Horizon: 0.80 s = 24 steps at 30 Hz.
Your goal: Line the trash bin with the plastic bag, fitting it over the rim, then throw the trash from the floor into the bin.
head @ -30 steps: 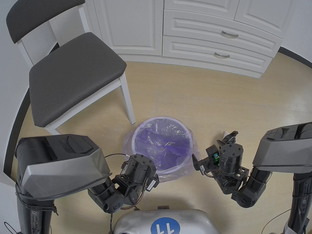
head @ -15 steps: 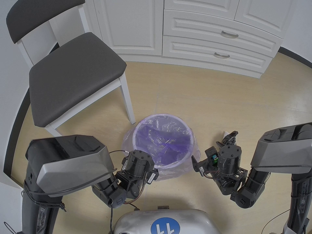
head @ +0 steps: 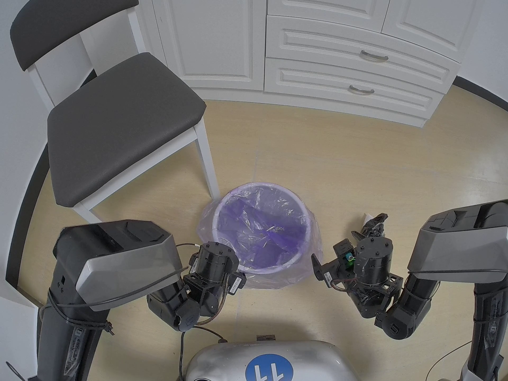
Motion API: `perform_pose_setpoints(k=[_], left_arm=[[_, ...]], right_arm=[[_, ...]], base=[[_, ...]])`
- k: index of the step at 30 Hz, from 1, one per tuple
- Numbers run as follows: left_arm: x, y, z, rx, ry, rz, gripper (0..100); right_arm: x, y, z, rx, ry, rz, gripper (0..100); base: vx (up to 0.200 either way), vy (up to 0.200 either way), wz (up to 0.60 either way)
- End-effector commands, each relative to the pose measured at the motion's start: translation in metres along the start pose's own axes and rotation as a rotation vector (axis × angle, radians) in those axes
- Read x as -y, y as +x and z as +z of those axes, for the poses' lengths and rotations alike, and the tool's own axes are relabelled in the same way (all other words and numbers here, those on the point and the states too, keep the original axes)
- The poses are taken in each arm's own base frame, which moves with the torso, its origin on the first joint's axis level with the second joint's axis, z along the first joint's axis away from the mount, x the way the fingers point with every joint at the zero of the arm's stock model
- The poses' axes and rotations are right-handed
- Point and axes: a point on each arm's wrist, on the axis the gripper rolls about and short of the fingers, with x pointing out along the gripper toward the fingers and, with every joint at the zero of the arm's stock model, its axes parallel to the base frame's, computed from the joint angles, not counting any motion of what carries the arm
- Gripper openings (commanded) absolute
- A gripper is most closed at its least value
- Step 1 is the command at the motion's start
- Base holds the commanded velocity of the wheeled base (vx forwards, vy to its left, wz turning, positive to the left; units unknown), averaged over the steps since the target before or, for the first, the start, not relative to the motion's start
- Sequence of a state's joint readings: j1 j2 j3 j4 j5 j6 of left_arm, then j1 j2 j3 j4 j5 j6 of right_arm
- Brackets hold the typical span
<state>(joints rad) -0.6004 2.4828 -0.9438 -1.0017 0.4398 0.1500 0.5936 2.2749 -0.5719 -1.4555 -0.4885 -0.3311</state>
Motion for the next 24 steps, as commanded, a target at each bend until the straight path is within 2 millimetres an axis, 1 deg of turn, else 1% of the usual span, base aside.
perform_pose_setpoints(k=[1,4,6,10,11,13,16,17,19,20,21,24], left_arm=[[-0.002,-0.001,-0.007,-0.020,0.014,-0.004,100],[-0.005,-0.002,-0.011,-0.034,0.035,-0.016,100],[-0.014,-0.009,-0.016,-0.041,0.071,-0.071,100],[-0.030,-0.020,-0.013,-0.014,0.096,-0.129,100],[-0.040,-0.023,-0.011,-0.005,0.112,-0.129,100],[-0.053,-0.025,-0.008,0.001,0.123,-0.110,100],[-0.074,-0.026,-0.005,0.010,0.127,-0.085,100],[-0.085,-0.026,-0.004,0.022,0.130,-0.092,100],[-0.101,-0.024,-0.004,0.034,0.132,-0.105,100],[-0.102,-0.024,-0.004,0.036,0.132,-0.106,100],[-0.110,-0.022,-0.005,0.039,0.128,-0.108,100],[-0.114,-0.018,-0.006,0.036,0.122,-0.099,100]], right_arm=[[-0.001,0.000,0.000,0.000,-0.001,0.002,100],[-0.001,0.000,0.000,0.000,-0.001,0.002,100],[0.000,-0.001,0.000,0.001,0.000,0.002,100],[0.000,-0.001,0.002,0.005,0.002,0.001,100],[0.000,-0.001,0.002,0.005,0.002,0.001,100],[0.001,-0.001,0.002,0.006,0.002,-0.001,100],[0.001,-0.001,0.002,0.006,0.002,-0.001,100],[0.001,-0.001,0.002,0.006,0.002,-0.001,100],[0.001,0.000,0.001,0.004,0.002,-0.002,100],[0.001,0.000,0.001,0.004,0.002,-0.002,100],[0.000,0.000,0.001,0.003,0.001,-0.002,100],[0.000,0.003,-0.001,-0.002,0.001,-0.006,100]], base=[[0.000,0.000,0.00],[0.000,0.000,0.00],[0.000,0.000,0.00],[0.000,0.000,0.00],[0.000,0.000,0.00],[0.000,0.000,0.00],[0.000,0.000,0.00],[0.000,0.000,0.00],[0.000,0.000,0.00],[0.000,0.000,0.00],[0.000,0.000,0.00],[0.000,0.000,0.00]])
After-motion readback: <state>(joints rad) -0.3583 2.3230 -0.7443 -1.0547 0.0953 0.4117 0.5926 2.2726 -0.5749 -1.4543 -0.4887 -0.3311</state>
